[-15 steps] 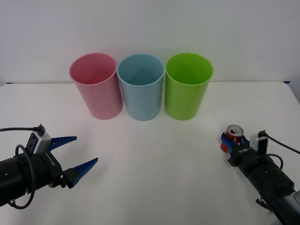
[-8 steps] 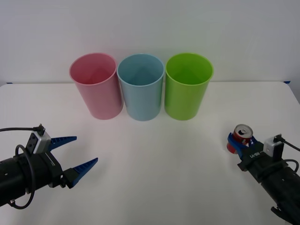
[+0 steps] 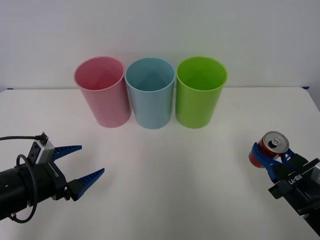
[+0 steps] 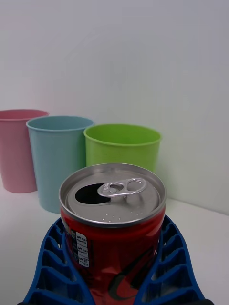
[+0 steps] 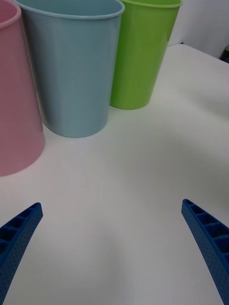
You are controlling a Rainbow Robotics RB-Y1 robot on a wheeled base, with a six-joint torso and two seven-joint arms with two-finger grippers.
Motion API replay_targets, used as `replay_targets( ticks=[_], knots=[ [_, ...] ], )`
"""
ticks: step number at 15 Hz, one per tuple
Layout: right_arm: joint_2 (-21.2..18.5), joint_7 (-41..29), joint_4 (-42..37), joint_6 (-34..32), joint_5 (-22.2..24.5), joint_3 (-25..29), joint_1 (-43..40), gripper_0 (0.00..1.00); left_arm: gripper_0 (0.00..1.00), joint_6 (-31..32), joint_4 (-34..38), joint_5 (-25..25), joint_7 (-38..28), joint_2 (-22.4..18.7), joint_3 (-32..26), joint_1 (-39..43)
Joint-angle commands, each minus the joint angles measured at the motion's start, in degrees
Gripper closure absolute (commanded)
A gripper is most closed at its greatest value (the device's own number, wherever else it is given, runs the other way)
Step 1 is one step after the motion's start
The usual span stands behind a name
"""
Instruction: Put cans in the blue bin and PET bottles in the pink bin and trash in the green bin.
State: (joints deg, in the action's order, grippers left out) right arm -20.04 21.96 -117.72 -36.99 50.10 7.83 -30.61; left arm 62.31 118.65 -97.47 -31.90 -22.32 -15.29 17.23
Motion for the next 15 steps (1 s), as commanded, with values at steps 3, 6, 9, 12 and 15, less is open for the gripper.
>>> replay_targets(
  ticks=[3, 6, 9, 12, 15],
  knots=[
    [0.00, -2.01, -7.70, 0.16, -0.01, -0.18, 1.78, 1.00, 0.00, 0.00, 0.00, 0.00, 0.00, 0.00, 0.00, 0.00],
    [0.00, -3.77, -8.75, 0.51, 0.17, -0.27, 6.53, 1.00, 0.00, 0.00, 0.00, 0.00, 0.00, 0.00, 0.00, 0.00],
    [-0.09, -11.86, -10.68, 1.30, 5.09, -0.27, 11.19, 1.00, 0.00, 0.00, 0.00, 0.00, 0.00, 0.00, 0.00, 0.00],
    [-0.18, -21.79, -10.95, 4.56, 13.62, -2.12, 17.60, 1.00, 0.00, 0.00, 0.00, 0.00, 0.00, 0.00, 0.00, 0.00],
    [-2.20, -30.75, -8.40, 12.64, 22.49, -9.33, 25.87, 1.00, 0.00, 0.00, 0.00, 0.00, 0.00, 0.00, 0.00, 0.00]
  ],
)
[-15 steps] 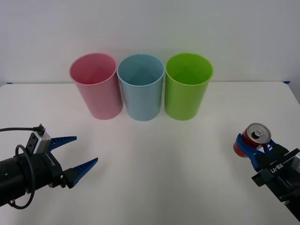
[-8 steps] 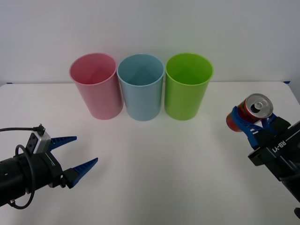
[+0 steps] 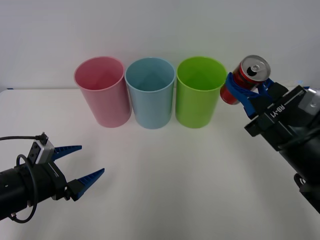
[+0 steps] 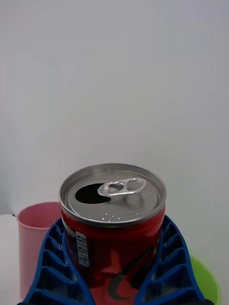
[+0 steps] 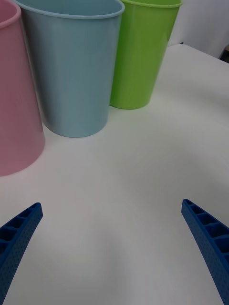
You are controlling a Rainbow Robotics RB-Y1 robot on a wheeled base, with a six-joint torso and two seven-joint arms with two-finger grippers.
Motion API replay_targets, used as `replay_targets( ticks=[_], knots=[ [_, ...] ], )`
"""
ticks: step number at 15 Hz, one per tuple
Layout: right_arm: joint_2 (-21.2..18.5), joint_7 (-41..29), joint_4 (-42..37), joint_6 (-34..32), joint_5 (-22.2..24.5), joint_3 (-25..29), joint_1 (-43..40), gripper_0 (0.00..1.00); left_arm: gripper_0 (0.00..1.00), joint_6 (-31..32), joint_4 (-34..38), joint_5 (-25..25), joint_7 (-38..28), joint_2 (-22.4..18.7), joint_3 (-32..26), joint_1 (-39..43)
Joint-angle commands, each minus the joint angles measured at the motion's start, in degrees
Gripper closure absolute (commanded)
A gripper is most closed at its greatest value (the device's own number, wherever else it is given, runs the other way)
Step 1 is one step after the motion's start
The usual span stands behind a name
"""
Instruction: Put cans in the blue bin and PET bottles in the pink bin and trash in the green bin.
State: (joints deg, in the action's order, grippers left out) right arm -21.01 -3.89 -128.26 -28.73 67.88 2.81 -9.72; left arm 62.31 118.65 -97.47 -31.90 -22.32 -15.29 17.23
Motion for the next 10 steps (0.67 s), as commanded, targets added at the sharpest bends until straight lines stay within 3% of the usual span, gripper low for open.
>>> replay_targets(
  ticks=[1, 7, 10],
  knots=[
    [-1.49, -7.01, 4.33, 6.14, 6.74, -6.50, 8.40, 1.00, 0.00, 0.00, 0.00, 0.00, 0.00, 0.00, 0.00, 0.00],
    [-1.13, -8.76, 20.24, 15.98, 8.67, -18.19, 26.68, 1.00, 0.00, 0.00, 0.00, 0.00, 0.00, 0.00, 0.00, 0.00],
    [1.24, -8.94, 29.47, 17.57, 8.67, -20.56, 34.77, 1.00, 0.00, 0.00, 0.00, 0.00, 0.00, 0.00, 0.00, 0.00]
  ],
)
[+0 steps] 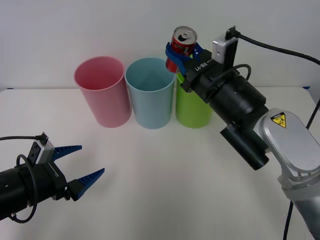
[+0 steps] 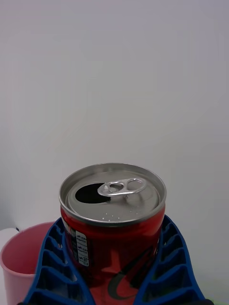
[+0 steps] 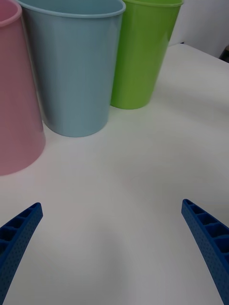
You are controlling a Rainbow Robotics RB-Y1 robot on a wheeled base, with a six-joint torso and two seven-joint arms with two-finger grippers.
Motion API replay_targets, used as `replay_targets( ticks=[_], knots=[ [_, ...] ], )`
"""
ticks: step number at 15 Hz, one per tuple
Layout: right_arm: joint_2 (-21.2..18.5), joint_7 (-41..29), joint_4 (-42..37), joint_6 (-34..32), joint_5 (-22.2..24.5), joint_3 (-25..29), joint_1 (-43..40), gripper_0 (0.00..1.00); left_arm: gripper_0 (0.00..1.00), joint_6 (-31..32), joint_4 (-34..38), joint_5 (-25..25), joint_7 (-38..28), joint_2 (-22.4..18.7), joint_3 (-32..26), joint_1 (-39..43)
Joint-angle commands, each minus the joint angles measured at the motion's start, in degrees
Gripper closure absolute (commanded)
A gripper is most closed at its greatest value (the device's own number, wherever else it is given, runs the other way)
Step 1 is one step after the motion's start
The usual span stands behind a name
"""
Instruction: Put cans in the blue bin and PET bottles in the pink bin and trash in the green bin.
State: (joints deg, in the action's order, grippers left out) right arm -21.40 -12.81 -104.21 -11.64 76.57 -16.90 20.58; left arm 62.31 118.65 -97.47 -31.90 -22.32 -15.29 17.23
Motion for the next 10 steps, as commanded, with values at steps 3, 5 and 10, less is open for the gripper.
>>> replay_targets(
  ticks=[3, 5, 10],
  knots=[
    [3.64, -0.03, 14.12, 0.92, -0.02, -2.26, 10.89, 1.00, 0.00, 0.00, 0.00, 0.00, 0.00, 0.00, 0.00, 0.00],
    [4.26, -0.03, 18.25, 1.09, -0.02, -3.49, 14.05, 1.00, 0.00, 0.00, 0.00, 0.00, 0.00, 0.00, 0.00, 0.00],
    [5.22, -0.29, 26.34, 1.71, -0.20, -5.60, 19.94, 1.00, 0.00, 0.00, 0.00, 0.00, 0.00, 0.00, 0.00, 0.00]
  ],
)
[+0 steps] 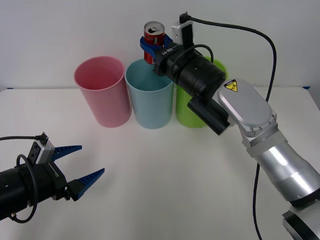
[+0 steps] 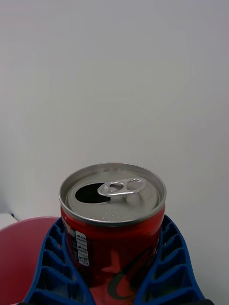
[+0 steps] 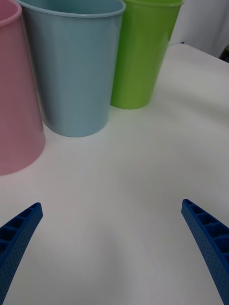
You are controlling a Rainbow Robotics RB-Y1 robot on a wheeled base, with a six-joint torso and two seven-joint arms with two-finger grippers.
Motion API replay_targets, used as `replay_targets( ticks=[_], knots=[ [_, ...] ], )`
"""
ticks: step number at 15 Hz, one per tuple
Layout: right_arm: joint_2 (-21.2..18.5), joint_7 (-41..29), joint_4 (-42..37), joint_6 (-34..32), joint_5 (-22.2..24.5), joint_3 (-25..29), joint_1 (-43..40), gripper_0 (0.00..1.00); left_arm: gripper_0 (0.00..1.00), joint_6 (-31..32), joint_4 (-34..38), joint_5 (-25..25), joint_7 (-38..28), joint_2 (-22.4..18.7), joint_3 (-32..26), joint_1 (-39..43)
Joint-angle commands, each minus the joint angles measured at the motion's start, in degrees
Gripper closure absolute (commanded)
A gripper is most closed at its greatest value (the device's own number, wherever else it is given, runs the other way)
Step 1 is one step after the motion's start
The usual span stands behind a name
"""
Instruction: Put cans in the blue bin and PET bottles in the pink bin and trash in the green bin.
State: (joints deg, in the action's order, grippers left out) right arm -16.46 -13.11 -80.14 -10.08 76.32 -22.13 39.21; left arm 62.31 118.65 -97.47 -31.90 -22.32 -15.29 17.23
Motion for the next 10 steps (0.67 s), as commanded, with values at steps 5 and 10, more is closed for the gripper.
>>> replay_targets(
  ticks=[5, 10],
  knots=[
    [0.03, -0.60, 7.72, 0.15, -0.03, -2.83, 4.82, 1.00, 0.00, 0.00, 0.00, 0.00, 0.00, 0.00, 0.00, 0.00],
    [-0.32, -1.57, 9.04, 0.15, -0.03, -4.15, 5.00, 1.00, 0.00, 0.00, 0.00, 0.00, 0.00, 0.00, 0.00, 0.00]
  ],
)
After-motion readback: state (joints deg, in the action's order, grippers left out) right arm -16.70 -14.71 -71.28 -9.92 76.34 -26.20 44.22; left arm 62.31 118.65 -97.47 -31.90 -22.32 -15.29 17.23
